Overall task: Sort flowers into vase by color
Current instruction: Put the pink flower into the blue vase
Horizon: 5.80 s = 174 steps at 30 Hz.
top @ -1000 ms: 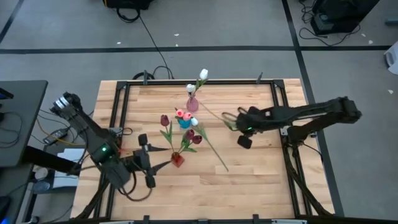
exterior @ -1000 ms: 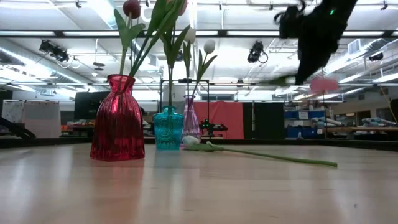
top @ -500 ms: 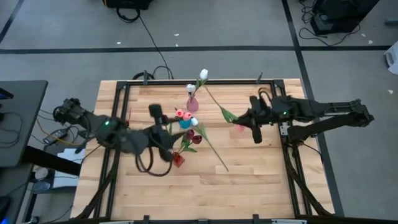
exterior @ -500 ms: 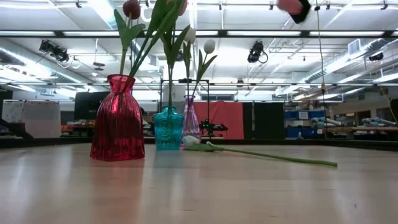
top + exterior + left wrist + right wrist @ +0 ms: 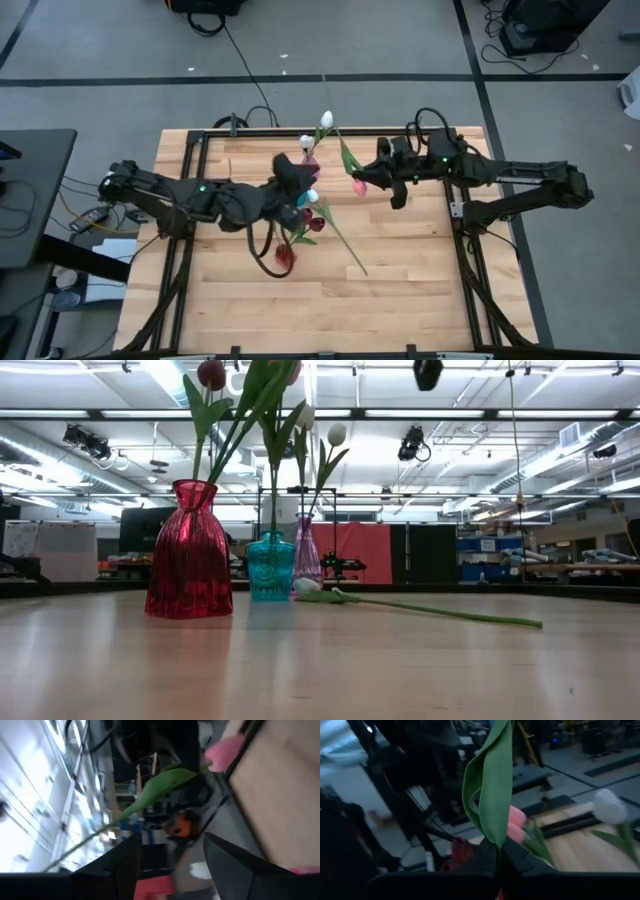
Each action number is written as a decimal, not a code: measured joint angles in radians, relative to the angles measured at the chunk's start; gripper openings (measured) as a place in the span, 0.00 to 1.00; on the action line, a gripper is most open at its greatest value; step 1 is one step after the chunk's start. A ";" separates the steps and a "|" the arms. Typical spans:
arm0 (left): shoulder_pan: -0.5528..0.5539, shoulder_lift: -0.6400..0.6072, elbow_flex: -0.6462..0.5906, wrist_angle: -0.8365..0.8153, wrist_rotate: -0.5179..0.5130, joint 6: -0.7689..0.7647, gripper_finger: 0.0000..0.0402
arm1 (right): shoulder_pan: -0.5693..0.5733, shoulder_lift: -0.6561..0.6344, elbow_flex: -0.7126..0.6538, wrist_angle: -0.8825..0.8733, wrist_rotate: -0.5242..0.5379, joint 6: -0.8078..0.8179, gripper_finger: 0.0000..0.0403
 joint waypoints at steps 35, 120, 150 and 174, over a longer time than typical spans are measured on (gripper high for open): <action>0.075 0.118 -0.001 0.136 -0.017 0.454 0.04 | 0.014 0.170 0.000 0.286 -0.096 0.290 0.19; 0.724 -0.596 -1.105 0.953 1.138 -1.439 0.01 | 0.067 -0.074 -0.138 -0.028 0.076 -0.043 0.48; 0.842 -0.597 -1.001 0.778 1.170 -1.420 0.01 | 0.086 -0.074 -0.138 -0.030 0.114 -0.046 0.48; 0.808 -0.435 -1.001 0.721 1.239 -1.335 0.04 | 0.086 -0.074 -0.138 -0.031 0.119 -0.046 0.48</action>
